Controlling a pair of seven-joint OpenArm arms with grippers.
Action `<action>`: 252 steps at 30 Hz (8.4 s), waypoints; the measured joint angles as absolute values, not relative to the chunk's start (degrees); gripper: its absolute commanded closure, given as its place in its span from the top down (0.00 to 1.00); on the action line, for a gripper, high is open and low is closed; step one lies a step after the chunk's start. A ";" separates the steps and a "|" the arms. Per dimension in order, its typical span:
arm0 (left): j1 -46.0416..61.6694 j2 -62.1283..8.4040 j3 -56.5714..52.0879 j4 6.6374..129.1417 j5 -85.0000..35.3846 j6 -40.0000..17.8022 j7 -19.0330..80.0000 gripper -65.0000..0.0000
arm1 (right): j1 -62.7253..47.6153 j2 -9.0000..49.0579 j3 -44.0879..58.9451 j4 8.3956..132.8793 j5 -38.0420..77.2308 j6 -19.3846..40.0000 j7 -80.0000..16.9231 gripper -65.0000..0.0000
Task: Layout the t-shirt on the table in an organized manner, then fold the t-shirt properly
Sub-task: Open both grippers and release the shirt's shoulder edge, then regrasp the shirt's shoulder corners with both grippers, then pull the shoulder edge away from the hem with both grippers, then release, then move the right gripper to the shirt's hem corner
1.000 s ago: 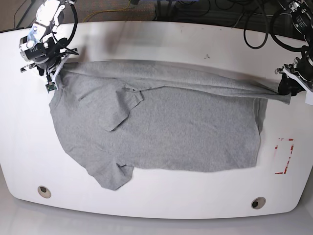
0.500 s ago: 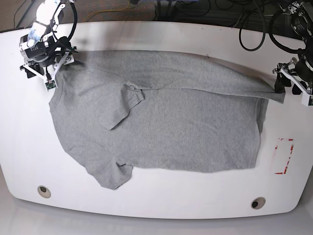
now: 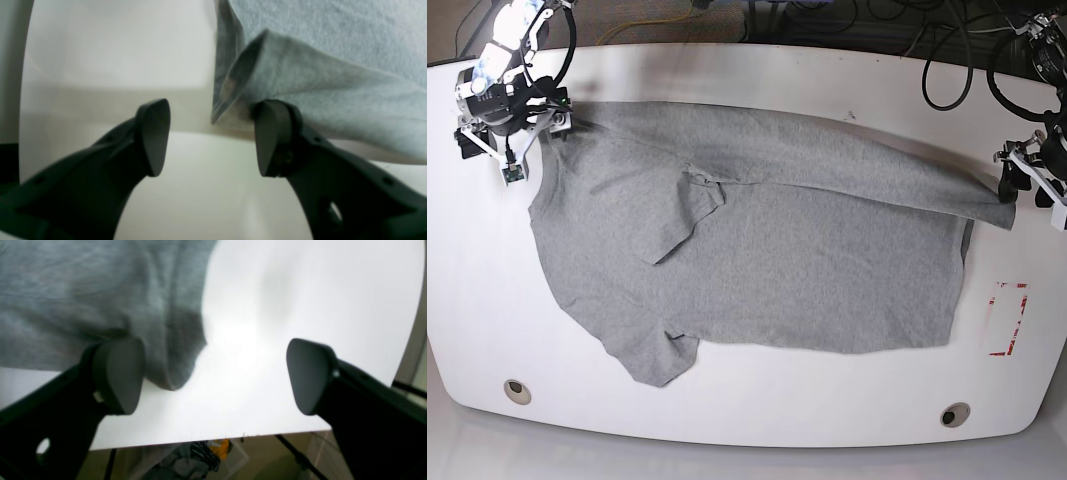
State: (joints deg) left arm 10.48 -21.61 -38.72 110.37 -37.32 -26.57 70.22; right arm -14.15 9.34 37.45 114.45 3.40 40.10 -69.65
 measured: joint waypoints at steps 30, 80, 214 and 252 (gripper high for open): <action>3.97 -21.45 -35.16 110.39 -37.36 -26.15 69.63 0.57 | -9.85 7.68 37.45 114.45 6.13 40.10 -70.13 1.00; 4.14 -13.85 -33.06 107.61 -21.02 -26.59 61.65 0.41 | -12.01 2.92 41.17 104.60 7.27 40.10 -64.90 0.61; 26.13 -14.70 -30.11 107.50 -19.51 -26.55 57.12 0.56 | -22.20 2.22 45.36 110.04 6.87 40.10 -60.58 0.88; -8.01 -16.58 -29.19 105.47 -20.05 -26.61 62.11 0.56 | 11.77 15.05 35.62 83.92 6.20 40.10 -57.78 0.87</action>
State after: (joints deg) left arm -8.01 -16.58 -29.19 105.47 -20.05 -26.61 62.11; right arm 11.77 15.05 35.62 83.92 6.20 40.10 -57.78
